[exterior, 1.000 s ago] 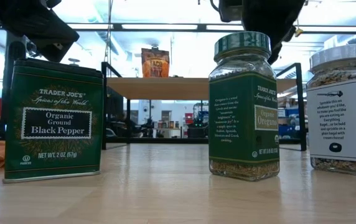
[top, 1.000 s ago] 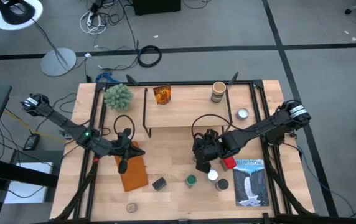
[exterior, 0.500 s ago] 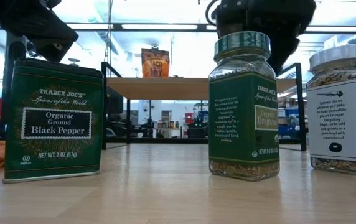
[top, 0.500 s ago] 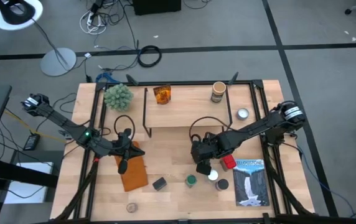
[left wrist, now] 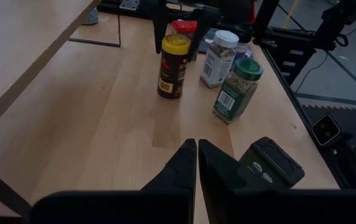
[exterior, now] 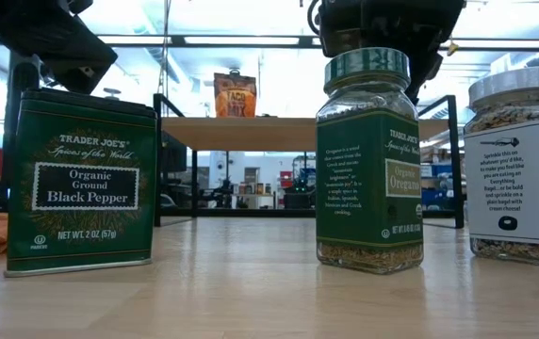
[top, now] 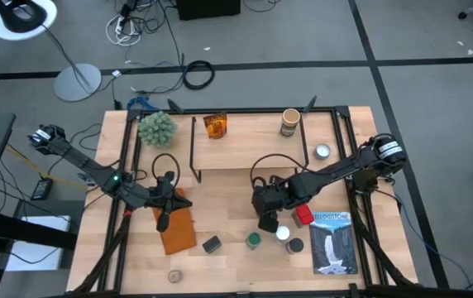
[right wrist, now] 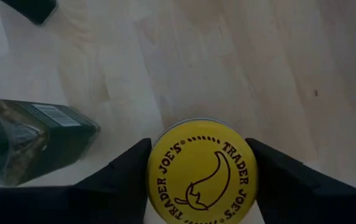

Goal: Shelf spices
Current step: Put the yellow seasoning bottle on the shelf

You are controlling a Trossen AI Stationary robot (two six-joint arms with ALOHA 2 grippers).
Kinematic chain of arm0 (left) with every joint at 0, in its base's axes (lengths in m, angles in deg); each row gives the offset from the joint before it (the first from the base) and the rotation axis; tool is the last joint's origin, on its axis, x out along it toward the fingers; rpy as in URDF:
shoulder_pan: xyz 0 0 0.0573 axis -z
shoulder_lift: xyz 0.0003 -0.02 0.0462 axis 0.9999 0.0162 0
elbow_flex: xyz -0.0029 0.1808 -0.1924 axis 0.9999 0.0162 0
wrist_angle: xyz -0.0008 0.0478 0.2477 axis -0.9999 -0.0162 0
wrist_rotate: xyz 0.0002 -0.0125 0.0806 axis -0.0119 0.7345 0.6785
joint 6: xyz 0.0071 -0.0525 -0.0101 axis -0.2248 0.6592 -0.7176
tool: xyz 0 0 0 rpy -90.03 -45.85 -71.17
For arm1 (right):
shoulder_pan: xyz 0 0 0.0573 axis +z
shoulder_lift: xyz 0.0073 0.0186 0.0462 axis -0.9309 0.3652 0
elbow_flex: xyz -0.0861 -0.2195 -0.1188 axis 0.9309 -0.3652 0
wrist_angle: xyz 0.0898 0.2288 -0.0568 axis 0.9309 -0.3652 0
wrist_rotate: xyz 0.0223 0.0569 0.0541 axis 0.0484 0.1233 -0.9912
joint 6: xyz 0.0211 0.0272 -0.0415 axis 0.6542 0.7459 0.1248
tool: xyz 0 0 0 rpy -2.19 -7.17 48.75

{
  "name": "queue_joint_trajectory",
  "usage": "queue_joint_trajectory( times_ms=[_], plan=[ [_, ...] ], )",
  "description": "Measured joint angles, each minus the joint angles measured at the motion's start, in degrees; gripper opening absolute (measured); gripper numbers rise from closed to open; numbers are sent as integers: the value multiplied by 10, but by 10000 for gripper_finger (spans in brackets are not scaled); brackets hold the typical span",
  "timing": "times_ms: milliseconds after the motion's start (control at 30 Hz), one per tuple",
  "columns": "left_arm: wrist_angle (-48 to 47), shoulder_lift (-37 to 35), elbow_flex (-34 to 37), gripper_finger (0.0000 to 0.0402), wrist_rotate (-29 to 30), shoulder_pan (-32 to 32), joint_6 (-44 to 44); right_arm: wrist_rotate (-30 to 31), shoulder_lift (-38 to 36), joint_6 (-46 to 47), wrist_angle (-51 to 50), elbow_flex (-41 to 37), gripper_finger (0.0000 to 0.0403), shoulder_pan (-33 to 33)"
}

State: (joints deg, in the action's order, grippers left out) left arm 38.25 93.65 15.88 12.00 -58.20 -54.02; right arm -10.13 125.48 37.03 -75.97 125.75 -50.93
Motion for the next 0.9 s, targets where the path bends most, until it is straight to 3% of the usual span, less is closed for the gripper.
queue_joint_trajectory(
  times_ms=[300, 733, 900],
  plan=[
    [0, 0, 0, 21, 0, 0, 0, -15, 2, 0, -35, 33, 224, 0],
    [-4, 0, 0, 21, 0, 0, 1, -2, 1, -35, -269, 261, 224, 1],
    [-8, 0, 0, 21, 0, 0, 1, 54, 0, -50, -374, 355, 226, 0]
  ],
)
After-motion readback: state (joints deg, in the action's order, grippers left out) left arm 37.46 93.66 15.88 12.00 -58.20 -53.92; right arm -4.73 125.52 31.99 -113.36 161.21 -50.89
